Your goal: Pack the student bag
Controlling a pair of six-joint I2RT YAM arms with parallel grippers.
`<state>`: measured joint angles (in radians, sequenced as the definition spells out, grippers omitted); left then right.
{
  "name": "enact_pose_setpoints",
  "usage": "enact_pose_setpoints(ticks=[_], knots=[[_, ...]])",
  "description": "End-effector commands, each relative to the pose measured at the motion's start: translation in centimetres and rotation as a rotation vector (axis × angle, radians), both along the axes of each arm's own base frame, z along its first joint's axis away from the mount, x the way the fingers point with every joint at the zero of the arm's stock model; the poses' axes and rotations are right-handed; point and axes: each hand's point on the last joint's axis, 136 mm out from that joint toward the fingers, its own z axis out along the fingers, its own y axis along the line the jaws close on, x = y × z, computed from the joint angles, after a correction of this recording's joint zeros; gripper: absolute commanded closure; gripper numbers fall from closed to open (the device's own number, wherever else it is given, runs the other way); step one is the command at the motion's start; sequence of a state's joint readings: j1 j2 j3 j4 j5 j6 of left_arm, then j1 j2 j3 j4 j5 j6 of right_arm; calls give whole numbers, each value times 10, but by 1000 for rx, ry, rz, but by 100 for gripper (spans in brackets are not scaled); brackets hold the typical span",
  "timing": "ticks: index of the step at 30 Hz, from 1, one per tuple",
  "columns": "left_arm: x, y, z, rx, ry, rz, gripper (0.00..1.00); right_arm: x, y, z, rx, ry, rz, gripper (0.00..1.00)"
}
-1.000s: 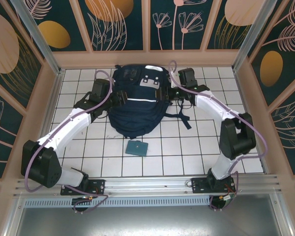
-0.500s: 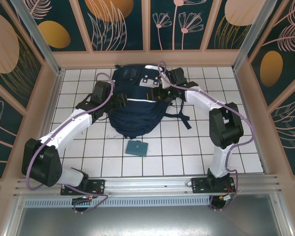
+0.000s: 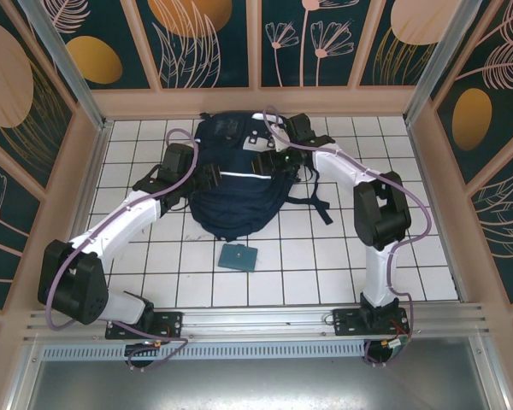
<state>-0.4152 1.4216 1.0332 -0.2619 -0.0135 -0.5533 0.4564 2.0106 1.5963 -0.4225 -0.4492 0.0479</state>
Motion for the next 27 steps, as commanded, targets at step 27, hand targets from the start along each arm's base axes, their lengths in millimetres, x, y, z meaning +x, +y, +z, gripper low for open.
enact_pose_setpoints(ticks=[27], knots=[[5,4,1,-13,-18,47,33,-83,-35,2,-104,-136,128,57]])
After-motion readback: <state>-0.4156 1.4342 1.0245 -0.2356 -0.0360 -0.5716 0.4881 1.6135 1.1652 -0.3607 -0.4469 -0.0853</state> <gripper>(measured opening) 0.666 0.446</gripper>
